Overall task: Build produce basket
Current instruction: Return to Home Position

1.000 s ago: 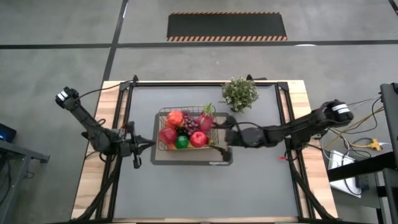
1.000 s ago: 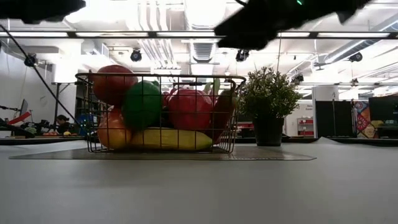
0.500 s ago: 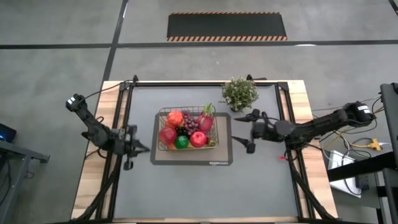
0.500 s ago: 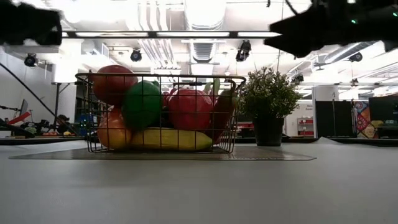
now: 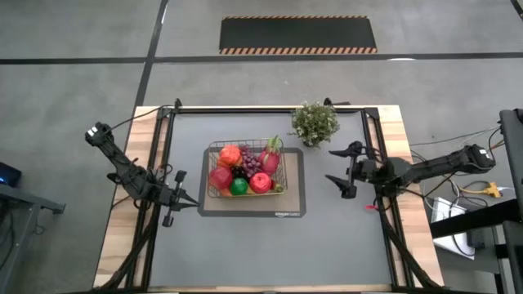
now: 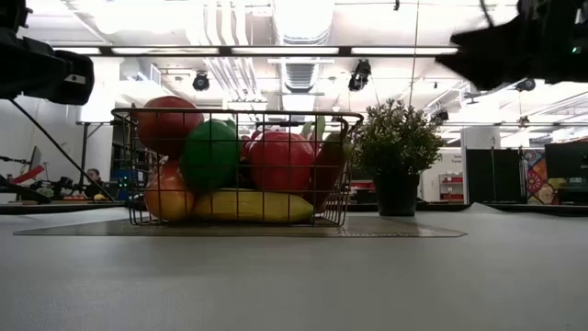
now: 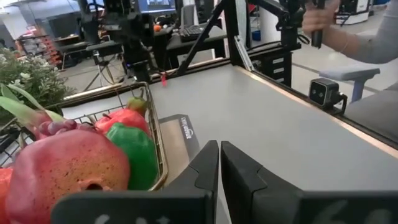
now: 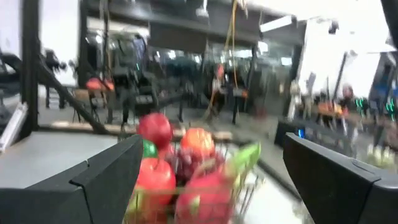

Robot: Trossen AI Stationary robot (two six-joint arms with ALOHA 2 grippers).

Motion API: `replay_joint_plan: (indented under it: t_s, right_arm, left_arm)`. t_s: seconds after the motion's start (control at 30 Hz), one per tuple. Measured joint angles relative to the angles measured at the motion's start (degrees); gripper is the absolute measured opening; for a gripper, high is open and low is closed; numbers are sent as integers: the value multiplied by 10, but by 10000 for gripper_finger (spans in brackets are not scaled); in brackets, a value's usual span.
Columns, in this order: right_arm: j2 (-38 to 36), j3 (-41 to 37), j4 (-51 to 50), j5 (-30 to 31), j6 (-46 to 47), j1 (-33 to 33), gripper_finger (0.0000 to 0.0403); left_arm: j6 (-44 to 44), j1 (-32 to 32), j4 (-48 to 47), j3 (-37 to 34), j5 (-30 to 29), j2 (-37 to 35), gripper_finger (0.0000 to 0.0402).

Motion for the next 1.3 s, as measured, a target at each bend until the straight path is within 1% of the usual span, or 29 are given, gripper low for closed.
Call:
replay_joint_plan:
  t_s: [0.13,0.2,0.3,0.37,0.47,0.57,0.63,0.73,0.77,0.83,0.87,0.93,1.03,1.1,1.17,1.3]
  right_arm:
    - [-62,0,19,-35,-53,0,368]
    - [-92,0,21,-40,-76,0,368]
    - [-128,0,22,-35,-80,0,368]
    - [-147,0,27,-10,-60,0,368]
    - [-161,0,13,69,-29,0,368]
    - [-165,0,17,127,2,0,368]
    - [-163,-1,13,150,15,0,368]
    - [-163,-1,9,158,26,0,368]
    - [-163,-1,8,160,1,0,368]
    - [-164,-1,4,165,-93,0,368]
    - [-167,-1,-2,165,-123,2,368]
    - [-181,-1,-27,157,-139,-1,368]
    - [-225,-1,-128,137,-140,-25,368]
    - [-227,-1,-199,123,-140,-40,368]
    - [-227,-1,-223,107,-132,-58,368]
    - [-227,-1,-323,64,-110,-85,368]
  left_arm:
    - [0,0,8,-2,-1,8,1]
    - [2,0,9,-2,-1,8,1]
    - [2,0,10,-2,-1,10,1]
    - [2,0,13,-2,-1,10,1]
    - [2,0,14,-3,-2,11,1]
    - [2,0,14,-3,-2,11,1]
    - [2,0,14,-3,-2,11,1]
    - [3,0,14,-3,-2,12,1]
    - [3,0,14,-3,-2,13,1]
    - [3,0,15,-3,-2,12,1]
    - [3,0,15,-3,-2,13,1]
    - [3,0,15,-3,-2,14,1]
    - [3,0,15,-3,-2,13,1]
    - [3,0,15,-3,-2,14,1]
    - [3,0,15,-3,-2,14,1]
    - [3,0,16,-3,-1,15,1]
